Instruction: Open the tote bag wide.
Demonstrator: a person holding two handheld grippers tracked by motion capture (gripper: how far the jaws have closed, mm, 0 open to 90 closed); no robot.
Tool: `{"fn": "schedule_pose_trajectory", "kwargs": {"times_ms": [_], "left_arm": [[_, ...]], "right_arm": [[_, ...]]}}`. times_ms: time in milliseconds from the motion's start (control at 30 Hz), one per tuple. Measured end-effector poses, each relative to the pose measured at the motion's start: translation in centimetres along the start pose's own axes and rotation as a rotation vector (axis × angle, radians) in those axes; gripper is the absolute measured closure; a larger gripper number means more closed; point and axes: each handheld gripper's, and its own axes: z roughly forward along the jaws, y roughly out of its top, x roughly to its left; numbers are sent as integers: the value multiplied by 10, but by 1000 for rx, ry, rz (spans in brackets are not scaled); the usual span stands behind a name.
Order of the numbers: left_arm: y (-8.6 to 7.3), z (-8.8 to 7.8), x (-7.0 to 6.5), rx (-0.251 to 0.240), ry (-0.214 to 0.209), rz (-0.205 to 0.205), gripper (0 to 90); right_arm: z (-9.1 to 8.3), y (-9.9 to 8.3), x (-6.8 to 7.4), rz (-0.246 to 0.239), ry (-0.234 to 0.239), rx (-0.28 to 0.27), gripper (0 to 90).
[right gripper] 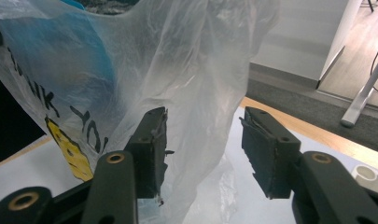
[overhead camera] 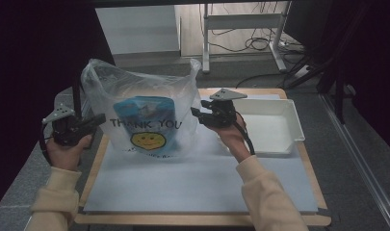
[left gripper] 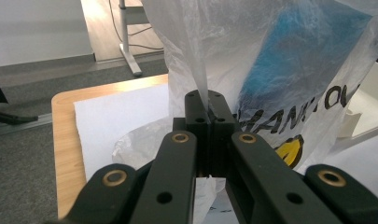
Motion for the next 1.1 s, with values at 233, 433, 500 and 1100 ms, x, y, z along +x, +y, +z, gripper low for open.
{"fn": "schedule_pose_trajectory", "kwargs": {"times_ms": [233, 433, 500, 1100], "left_arm": [[-3, -1, 1, 3, -2, -2, 900], [-4, -4, 1, -2, -4, -3, 900], [-4, -6, 1, -4, -5, -1, 900], [-20, -9, 0, 3, -13, -10, 900]], "right_arm": [[8, 0, 0, -1, 39, 11, 748], [3, 2, 3, -26, 57, -25, 870], [0, 2, 5, -36, 56, -38, 878], [-4, -13, 8, -70, 44, -36, 882]]}}
